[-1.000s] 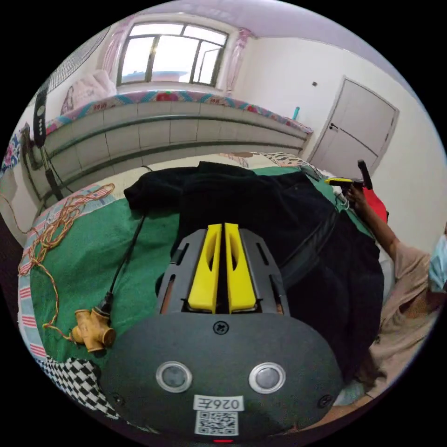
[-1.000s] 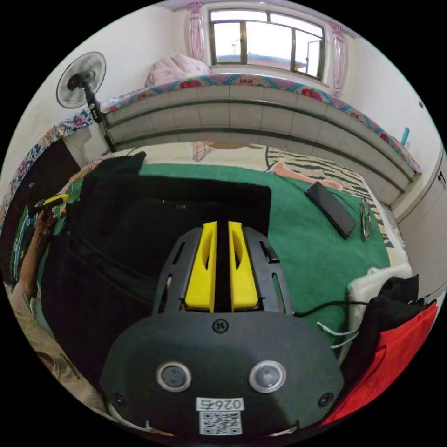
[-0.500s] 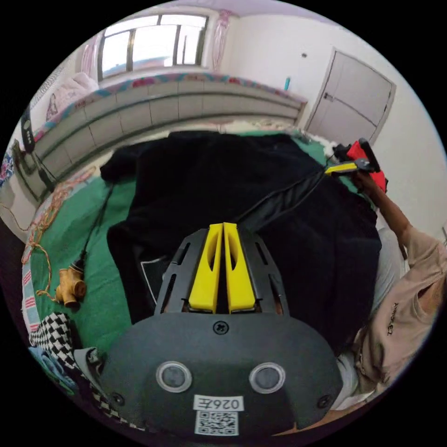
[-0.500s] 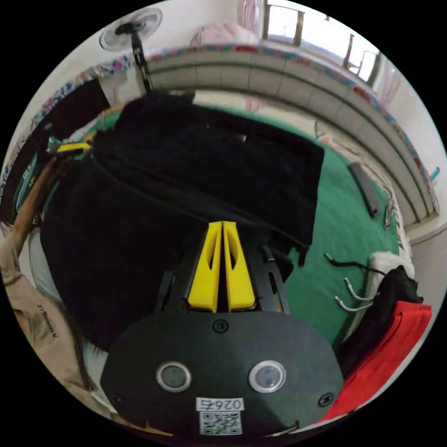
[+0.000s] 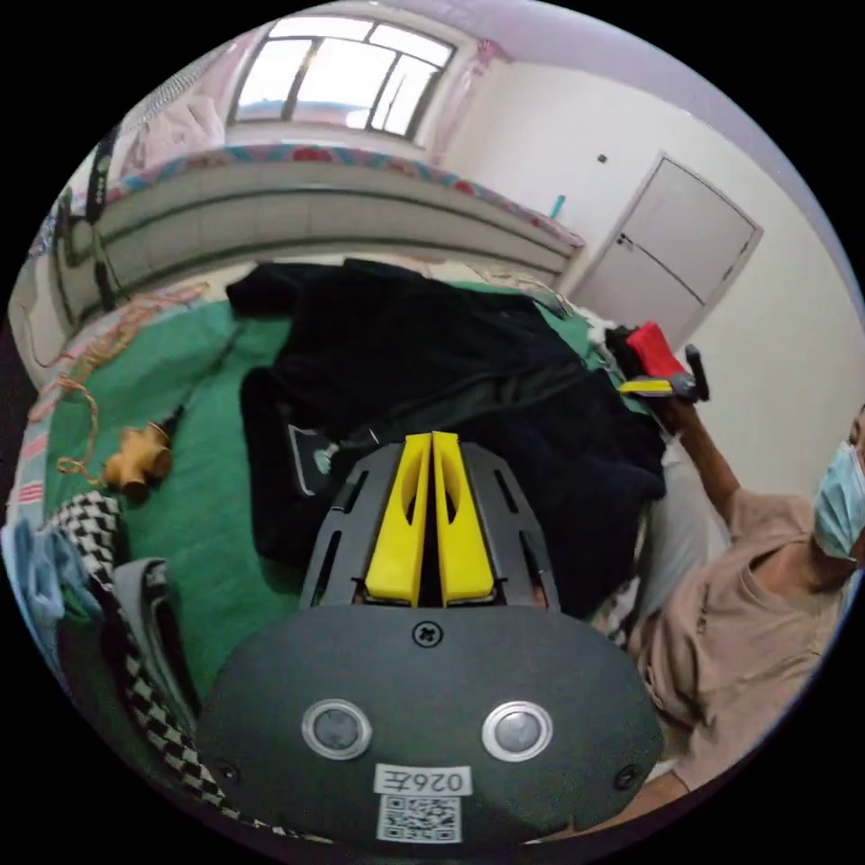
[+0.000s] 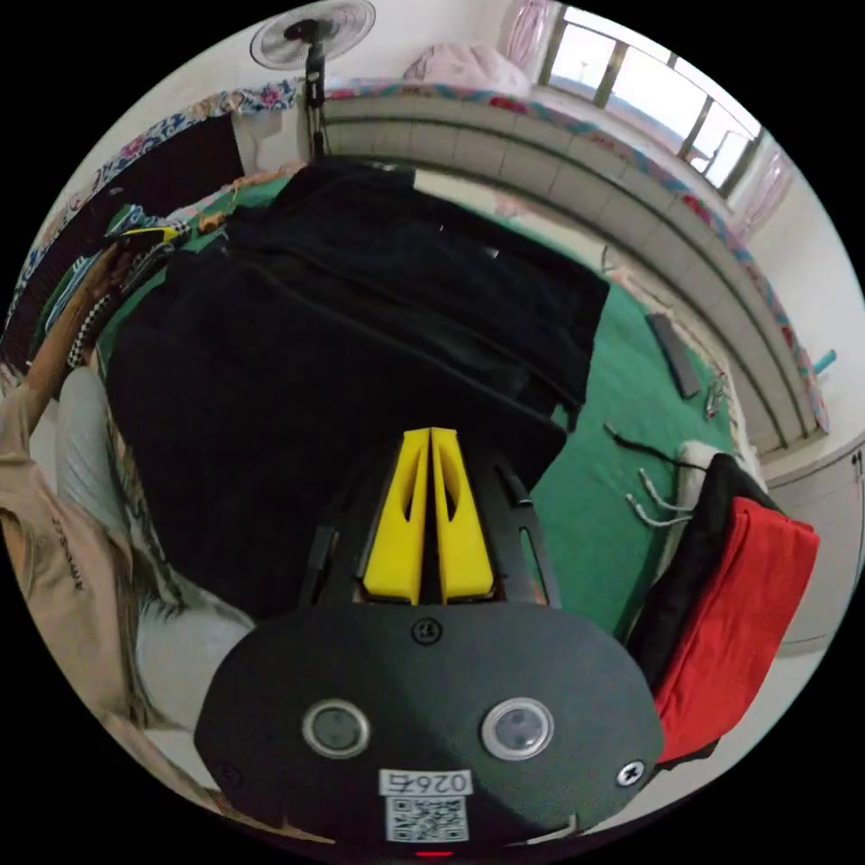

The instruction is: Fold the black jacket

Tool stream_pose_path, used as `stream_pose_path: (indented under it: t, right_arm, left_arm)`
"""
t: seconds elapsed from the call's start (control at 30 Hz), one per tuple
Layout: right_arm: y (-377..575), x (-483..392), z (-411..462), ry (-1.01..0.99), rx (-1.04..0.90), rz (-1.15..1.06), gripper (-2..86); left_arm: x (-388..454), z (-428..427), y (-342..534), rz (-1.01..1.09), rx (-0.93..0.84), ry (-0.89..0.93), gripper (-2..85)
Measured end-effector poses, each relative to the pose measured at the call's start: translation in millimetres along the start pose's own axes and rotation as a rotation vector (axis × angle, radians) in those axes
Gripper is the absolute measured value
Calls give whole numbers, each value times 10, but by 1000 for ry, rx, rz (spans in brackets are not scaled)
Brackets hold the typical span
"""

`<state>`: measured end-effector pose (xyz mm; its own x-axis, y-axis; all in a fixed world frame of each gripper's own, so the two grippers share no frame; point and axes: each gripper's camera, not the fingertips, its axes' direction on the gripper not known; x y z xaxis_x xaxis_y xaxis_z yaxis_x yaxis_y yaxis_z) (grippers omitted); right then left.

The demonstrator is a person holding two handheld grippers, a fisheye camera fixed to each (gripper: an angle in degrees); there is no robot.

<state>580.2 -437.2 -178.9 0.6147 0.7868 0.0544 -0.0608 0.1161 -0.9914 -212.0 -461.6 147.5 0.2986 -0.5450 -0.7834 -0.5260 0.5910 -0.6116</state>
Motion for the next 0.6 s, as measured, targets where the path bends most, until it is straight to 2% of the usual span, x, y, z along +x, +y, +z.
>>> stream_pose_path:
  t: [0.07, 0.1, 0.17, 0.23, 0.3, 0.37, 0.43, 0.5, 0.6]
  right_arm:
    - [-125, -274, -44, 104, 165, -42, -6]
    - [-166, -351, -17, 142, 181, -59, -4]
    - [-324, -654, 219, 331, 159, -144, 3]
    - [-388, -843, 427, 425, 131, -205, 4]
    - [-407, -1013, 597, 471, 113, -267, 7]
    - [-385, -1194, 719, 478, 119, -331, 17]
    - [-376, -1288, 766, 450, 132, -355, 34]
    - [-402, -1369, 823, 412, 124, -375, 60]
    - [-508, -1491, 957, 359, 75, -398, 76]
  left_arm:
    - [-16, 111, -218, 41, -63, -192, 39]
    - [-82, 295, -363, 33, -153, -294, 94]
    - [-262, 581, -524, -1, -271, -318, 133]
    - [-653, 850, -651, -112, -358, -158, 171]
    - [-973, 923, -682, -228, -365, -12, 186]
    - [-1202, 777, -694, -295, -271, 44, 195]
    - [-1518, 701, -678, -398, -191, 255, 230]
    - [-1696, 657, -661, -443, -147, 341, 238]
    - [-1872, 544, -674, -457, -148, 334, 232]
